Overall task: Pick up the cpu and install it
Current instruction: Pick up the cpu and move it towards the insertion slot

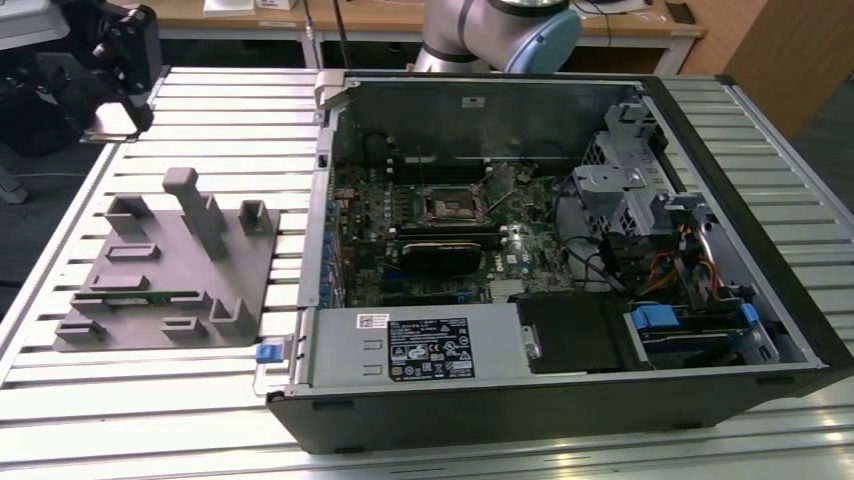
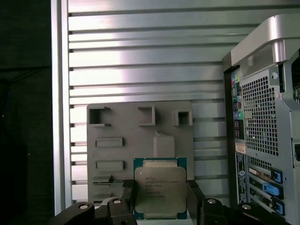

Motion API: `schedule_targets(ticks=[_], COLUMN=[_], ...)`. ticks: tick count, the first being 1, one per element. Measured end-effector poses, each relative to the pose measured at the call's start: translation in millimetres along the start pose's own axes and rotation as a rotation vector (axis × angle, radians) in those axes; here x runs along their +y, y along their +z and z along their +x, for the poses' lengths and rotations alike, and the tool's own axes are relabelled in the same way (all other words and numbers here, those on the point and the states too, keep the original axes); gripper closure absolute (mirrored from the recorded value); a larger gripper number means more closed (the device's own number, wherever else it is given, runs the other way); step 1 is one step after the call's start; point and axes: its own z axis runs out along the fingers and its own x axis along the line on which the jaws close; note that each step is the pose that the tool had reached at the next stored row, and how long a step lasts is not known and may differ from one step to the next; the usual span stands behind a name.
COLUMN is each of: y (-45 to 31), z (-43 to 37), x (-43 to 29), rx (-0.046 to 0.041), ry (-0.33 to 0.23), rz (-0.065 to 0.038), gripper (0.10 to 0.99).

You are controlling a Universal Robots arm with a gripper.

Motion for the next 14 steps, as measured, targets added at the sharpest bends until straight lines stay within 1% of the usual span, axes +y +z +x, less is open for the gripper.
schedule_targets(ticks=[14], y=[-0.8], z=[-26.4], x=[1.6], rx=[0.0003], ry=[0.000], rz=[-0.005], gripper=[0.553])
